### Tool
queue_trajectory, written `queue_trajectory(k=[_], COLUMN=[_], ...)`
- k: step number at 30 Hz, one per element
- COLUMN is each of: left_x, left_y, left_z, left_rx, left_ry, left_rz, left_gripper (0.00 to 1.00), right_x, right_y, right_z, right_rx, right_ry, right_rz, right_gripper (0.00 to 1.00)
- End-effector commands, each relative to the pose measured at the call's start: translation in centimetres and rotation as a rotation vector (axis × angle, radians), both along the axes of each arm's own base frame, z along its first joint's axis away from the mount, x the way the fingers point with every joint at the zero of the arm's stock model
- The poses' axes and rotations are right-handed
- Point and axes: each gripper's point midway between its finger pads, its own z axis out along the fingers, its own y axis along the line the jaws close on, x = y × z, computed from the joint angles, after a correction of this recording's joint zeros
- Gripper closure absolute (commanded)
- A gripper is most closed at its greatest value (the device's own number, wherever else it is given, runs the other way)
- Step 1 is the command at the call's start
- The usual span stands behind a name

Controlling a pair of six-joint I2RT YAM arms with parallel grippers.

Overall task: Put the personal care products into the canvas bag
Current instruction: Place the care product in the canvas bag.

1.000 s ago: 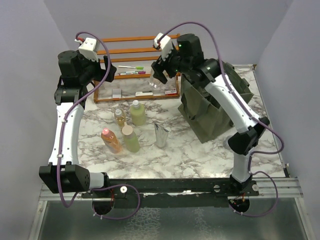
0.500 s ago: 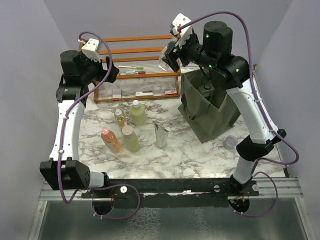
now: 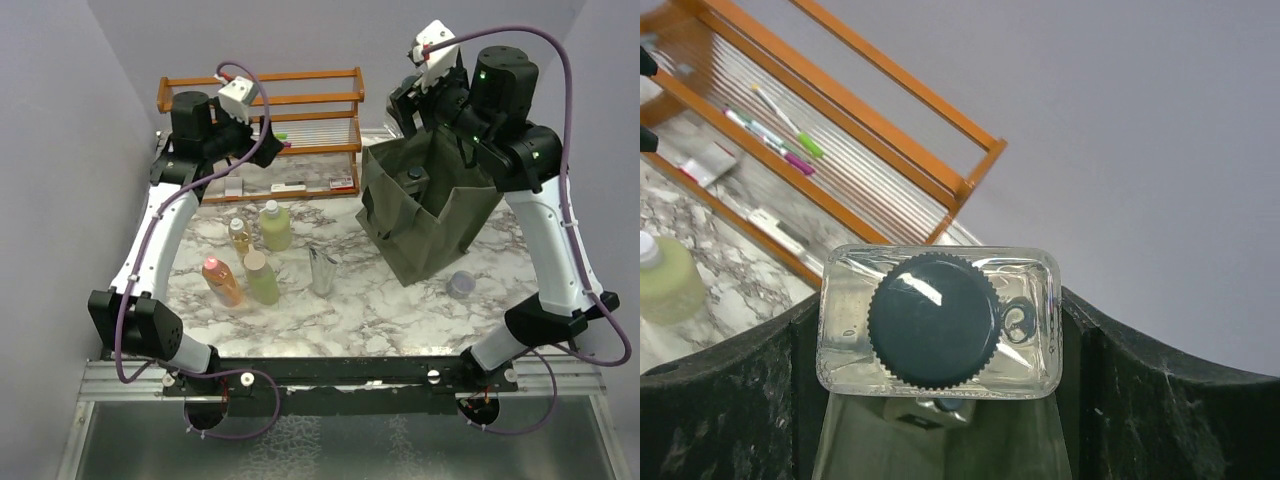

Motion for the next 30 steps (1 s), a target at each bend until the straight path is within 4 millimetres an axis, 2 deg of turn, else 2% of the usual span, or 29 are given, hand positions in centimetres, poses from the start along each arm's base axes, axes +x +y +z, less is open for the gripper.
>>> queue_trajectory(k=[1, 5, 9, 12, 13, 17, 23, 26, 30], left_x=[-0.1, 0.0, -0.1, -0.1, -0.3, -0.2, -3.0, -4.5, -5.5], left_y=[-4.8, -8.9, -12.6, -15.0, -15.8, -18.7, -20.8, -21.1, -21.9], left_z=[1.2, 0.3, 0.5, 0.5, 1.1, 0.5, -0.1, -0.5, -1.3], left_rx=[-0.007, -0.044, -0.078, -0.128, -0.138, -0.175, -0.238, -0.227, -0.203], left_ry=[-0.063, -0.039, -0.037, -0.001, -0.010, 0.023, 0.089, 0.101, 0.106], left_rz=[-0.147, -0.248, -0.326, -0.347, -0.360, -0.401, -0.523, -0.582, -0.627], left_gripper=[0.17, 0.18, 0.18, 0.19, 0.19, 0.19, 0.20, 0.20, 0.22], right_x=[-1.8, -2.0, -1.9, -1.7, -1.6, -1.4, -1.3, -1.3, -0.9], right_y=[-3.2, -4.8, -6.4, -7.4, -7.7, -8.9, -10.2, -10.2, -10.1], right_z=[6.0, 4.8, 3.3, 2.2, 1.8, 0.1, -1.6, -2.2, -2.9], right_rx=[0.103, 0.103, 0.101, 0.100, 0.099, 0.103, 0.100, 0.100, 0.107], right_ry=[-0.189, -0.160, -0.121, -0.095, -0.085, -0.040, 0.001, 0.020, 0.046], right_rz=[-0.055, -0.082, -0.103, -0.117, -0.121, -0.133, -0.152, -0.137, -0.118], right_gripper=[0.99, 0.99, 0.99, 0.99, 0.99, 0.99, 0.99, 0.99, 0.99])
